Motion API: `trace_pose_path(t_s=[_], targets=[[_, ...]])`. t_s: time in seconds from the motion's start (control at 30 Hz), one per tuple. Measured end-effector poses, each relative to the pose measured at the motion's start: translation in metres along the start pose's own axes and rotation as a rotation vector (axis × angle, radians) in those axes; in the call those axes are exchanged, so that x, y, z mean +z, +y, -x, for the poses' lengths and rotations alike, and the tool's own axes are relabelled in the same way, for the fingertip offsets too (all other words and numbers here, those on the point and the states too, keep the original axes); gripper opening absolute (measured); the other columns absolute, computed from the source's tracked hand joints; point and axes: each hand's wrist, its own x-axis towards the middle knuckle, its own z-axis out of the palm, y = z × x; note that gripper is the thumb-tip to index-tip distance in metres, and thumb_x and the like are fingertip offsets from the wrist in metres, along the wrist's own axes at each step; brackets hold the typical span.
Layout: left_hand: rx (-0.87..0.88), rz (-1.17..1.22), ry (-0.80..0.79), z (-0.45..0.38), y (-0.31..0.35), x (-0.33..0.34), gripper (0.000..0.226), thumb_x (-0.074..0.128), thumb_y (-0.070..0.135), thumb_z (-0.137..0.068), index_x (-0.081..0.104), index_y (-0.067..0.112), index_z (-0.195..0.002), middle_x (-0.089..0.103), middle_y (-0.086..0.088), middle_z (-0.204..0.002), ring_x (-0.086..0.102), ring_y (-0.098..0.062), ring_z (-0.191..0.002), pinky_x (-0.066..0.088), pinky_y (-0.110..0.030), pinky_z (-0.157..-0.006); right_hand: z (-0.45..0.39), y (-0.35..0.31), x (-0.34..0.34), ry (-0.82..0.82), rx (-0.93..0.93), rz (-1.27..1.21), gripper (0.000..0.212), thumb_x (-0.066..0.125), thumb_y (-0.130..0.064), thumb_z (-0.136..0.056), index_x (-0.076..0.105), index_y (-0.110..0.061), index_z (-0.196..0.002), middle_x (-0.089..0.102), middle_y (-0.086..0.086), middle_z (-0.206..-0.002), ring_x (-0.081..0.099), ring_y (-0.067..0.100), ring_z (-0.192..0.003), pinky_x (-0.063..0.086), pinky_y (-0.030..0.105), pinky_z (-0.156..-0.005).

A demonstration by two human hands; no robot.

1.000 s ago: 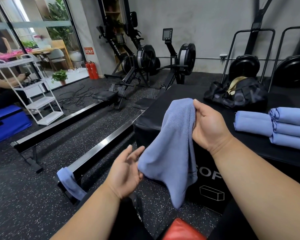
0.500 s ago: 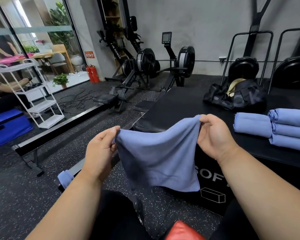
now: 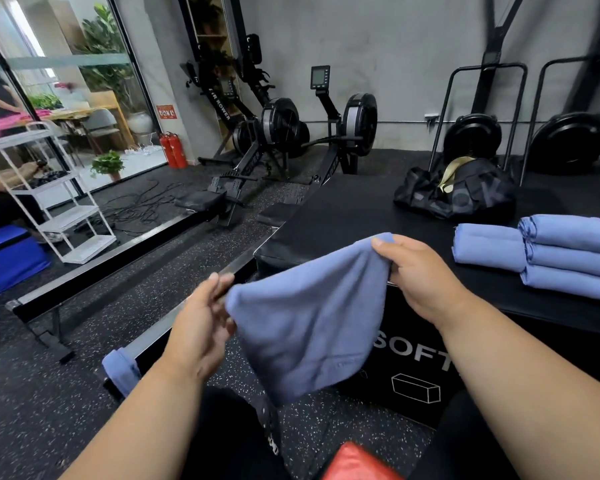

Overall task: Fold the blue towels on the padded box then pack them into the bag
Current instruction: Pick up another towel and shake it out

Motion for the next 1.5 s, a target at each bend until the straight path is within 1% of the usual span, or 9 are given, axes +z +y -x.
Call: trace_pose_path(t_s=[0.1,0.23,0.4,0.5,0.67,0.87,1.1,1.3,1.5], targets=[[-0.147,-0.054,-0.037,-0.008,-0.014,-0.009,0.028,0.067,0.028,-0.095,0.075,0.013,-0.116,0.070,-0.004,-0.101,0.055,-0.012,-0.074,0.035,-0.026,-0.062,0.004,-0.001,0.000,-0.041,0.007,-0.025,0.027,0.056,-0.019,-0.106,0.077,-0.003,-0.111,0.075,0.025,-0.116,0.071,0.037,-0.111,0.053,0.049,-0.101],[0.024,0.094,-0.001,-0.010,0.012,-0.010,0.022,0.064,0.023,-0.100,0.072,0.022,-0.120,0.068,0.002,-0.085,0.056,-0.009,-0.066,0.043,-0.020,-0.060,0.004,-0.006,-0.007,-0.040,-0.014,-0.063,0.027,0.054,-0.016,-0.106,0.077,-0.004,-0.113,0.076,0.019,-0.116,0.073,0.028,-0.105,0.055,0.039,-0.092],[-0.202,-0.093,-0.160,-0.010,0.006,-0.013,0.039,0.064,0.059,-0.096,0.073,0.021,-0.104,0.056,0.003,-0.076,0.046,-0.009,-0.054,0.034,-0.015,-0.042,0.005,-0.007,-0.010,-0.100,-0.038,-0.086,0.028,0.051,-0.009,-0.105,0.076,-0.003,-0.114,0.077,0.017,-0.114,0.074,0.023,-0.101,0.057,0.028,-0.082],[-0.046,-0.265,-0.064,-0.012,-0.008,-0.011,0.029,0.066,0.031,-0.101,0.073,0.018,-0.126,0.059,0.005,-0.081,0.043,-0.006,-0.059,0.033,-0.017,-0.050,0.004,-0.001,-0.012,-0.097,-0.014,-0.040,0.027,0.053,-0.010,-0.105,0.079,-0.006,-0.107,0.078,0.018,-0.109,0.074,0.027,-0.099,0.057,0.032,-0.084],[0.176,-0.256,-0.027,-0.007,-0.001,-0.006,0.017,0.058,0.016,-0.107,0.071,0.019,-0.118,0.065,0.004,-0.079,0.058,-0.002,-0.061,0.054,-0.016,-0.057,0.001,0.008,-0.029,-0.015,-0.013,0.157,0.022,0.061,-0.020,-0.103,0.080,-0.009,-0.105,0.079,0.015,-0.108,0.074,0.030,-0.102,0.054,0.049,-0.098],[0.179,-0.299,-0.028,-0.017,-0.002,-0.009,0.021,0.057,0.017,-0.108,0.068,0.019,-0.126,0.046,0.001,-0.076,0.042,-0.006,-0.059,0.043,-0.013,-0.053,0.001,0.024,-0.032,0.005,0.047,-0.024,0.018,0.063,-0.012,-0.101,0.078,-0.004,-0.108,0.077,0.018,-0.113,0.072,0.025,-0.103,0.053,0.042,-0.096],[0.264,-0.377,-0.087,-0.013,-0.001,-0.008,0.035,0.062,-0.002,-0.100,0.067,0.019,-0.127,0.072,-0.004,-0.105,0.065,-0.010,-0.083,0.057,-0.016,-0.065,-0.003,0.035,-0.036,0.100,0.205,-0.233,0.010,0.067,-0.018,-0.100,0.075,-0.013,-0.099,0.075,0.008,-0.102,0.070,0.022,-0.098,0.054,0.036,-0.093],[0.355,-0.529,-0.090,-0.017,0.000,-0.009,0.037,0.063,-0.004,-0.099,0.071,0.024,-0.122,0.078,0.004,-0.112,0.070,-0.002,-0.096,0.056,-0.022,-0.084,-0.006,0.052,-0.037,0.012,0.295,-0.169,0.014,0.062,0.001,-0.096,0.071,-0.006,-0.104,0.076,0.010,-0.095,0.069,0.019,-0.083,0.054,0.028,-0.077],[0.405,-0.542,-0.090,-0.022,-0.002,-0.008,0.041,0.066,-0.002,-0.098,0.069,0.027,-0.127,0.077,0.004,-0.114,0.068,-0.003,-0.097,0.051,-0.023,-0.087,-0.006,0.064,-0.035,-0.009,0.492,-0.313,0.014,0.060,-0.012,-0.098,0.071,-0.010,-0.107,0.074,0.009,-0.094,0.071,0.018,-0.077,0.053,0.031,-0.073]])
